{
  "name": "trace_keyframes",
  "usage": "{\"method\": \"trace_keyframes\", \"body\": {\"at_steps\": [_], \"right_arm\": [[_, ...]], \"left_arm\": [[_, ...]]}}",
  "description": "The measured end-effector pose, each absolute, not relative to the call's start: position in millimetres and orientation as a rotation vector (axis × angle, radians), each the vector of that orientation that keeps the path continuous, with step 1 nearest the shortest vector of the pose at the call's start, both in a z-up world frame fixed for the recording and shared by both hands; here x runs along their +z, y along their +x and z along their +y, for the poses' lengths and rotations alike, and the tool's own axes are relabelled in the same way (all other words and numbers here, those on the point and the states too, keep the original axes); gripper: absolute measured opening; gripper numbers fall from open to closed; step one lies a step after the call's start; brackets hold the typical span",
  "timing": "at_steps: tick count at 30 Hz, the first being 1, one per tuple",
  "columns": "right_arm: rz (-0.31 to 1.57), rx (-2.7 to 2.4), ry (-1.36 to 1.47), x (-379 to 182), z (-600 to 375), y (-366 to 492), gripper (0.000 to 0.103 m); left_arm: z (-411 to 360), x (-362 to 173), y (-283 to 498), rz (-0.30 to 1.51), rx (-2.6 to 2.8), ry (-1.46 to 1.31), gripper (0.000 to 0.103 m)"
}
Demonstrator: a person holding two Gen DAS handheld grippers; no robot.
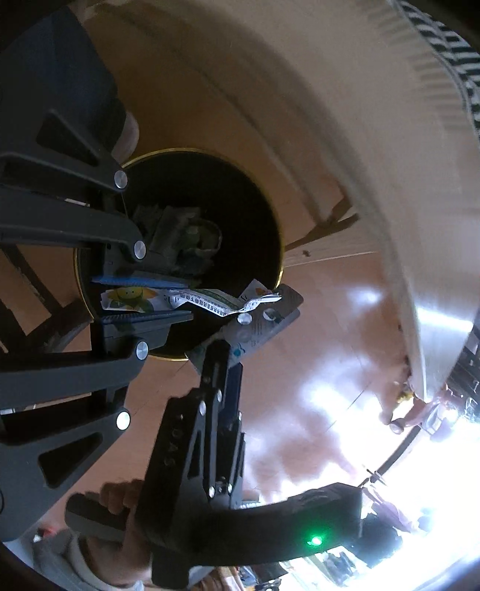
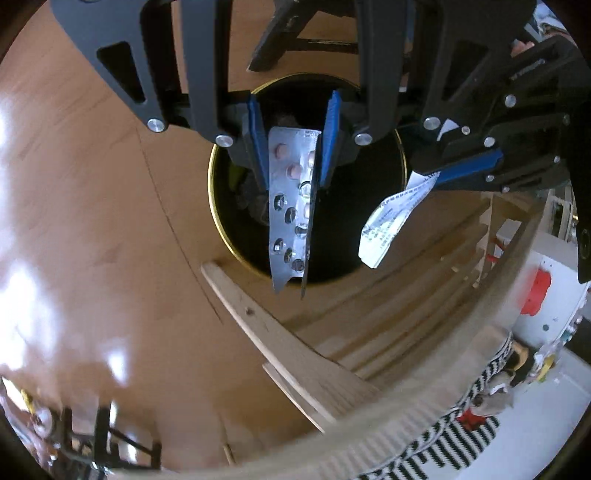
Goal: Collect trash
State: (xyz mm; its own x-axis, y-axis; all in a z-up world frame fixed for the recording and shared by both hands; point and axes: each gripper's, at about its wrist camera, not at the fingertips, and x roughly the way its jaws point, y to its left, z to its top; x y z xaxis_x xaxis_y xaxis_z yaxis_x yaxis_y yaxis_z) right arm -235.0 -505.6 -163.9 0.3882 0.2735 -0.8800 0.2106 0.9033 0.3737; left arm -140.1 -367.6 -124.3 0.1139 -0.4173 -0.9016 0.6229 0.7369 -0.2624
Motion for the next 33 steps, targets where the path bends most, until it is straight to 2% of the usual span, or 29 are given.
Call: {"method": "trace_keyframes", "body": {"at_steps": [12,13,14,15,16,17,22,27,30,33], "right_arm": [[1.222,0.036,0.48,-170.6,-495.4,-220.1,0.028],[1.215,0.037,0.489,-168.6,-498.8,-221.0,0.031],[1.197,0.04,0.514,-164.1,-502.6,-223.6,0.037],[1.179,0.036,0.532,-158.9,-507.7,-226.2,0.05],[1.152,0.021,0.544,-151.8,-513.8,-230.4,0.08],[1.115,-0.001,0.552,-141.2,-521.2,-236.4,0.095],[0.939,-0.013,0.597,-81.6,-542.4,-258.6,0.096],[0.746,-0.036,0.431,-4.4,-511.1,-241.8,0.096],[0.753,-0.039,0.338,17.3,-477.8,-200.4,0.096],[0.767,0.012,0.304,25.1,-433.0,-147.3,0.096]], "left_arm": [[-360.7,-140.0,-135.0,1.266,-0.742,0.171,0.011],[-359.6,-137.7,-136.2,1.256,-0.732,0.175,0.012],[-356.5,-134.4,-139.8,1.247,-0.721,0.179,0.016],[-355.7,-131.3,-140.4,1.244,-0.695,0.184,0.025],[-354.8,-127.7,-141.0,1.249,-0.675,0.179,0.069],[-352.9,-122.9,-142.3,1.24,-0.649,0.172,0.095],[-344.3,-79.4,-157.7,1.176,-0.665,0.156,0.096],[-309.3,3.1,-159.9,0.987,-0.622,0.105,0.096],[-272.2,47.8,-138.8,0.877,-0.484,0.096,0.097],[-225.0,68.3,-109.3,0.805,-0.364,0.087,0.097]]}}
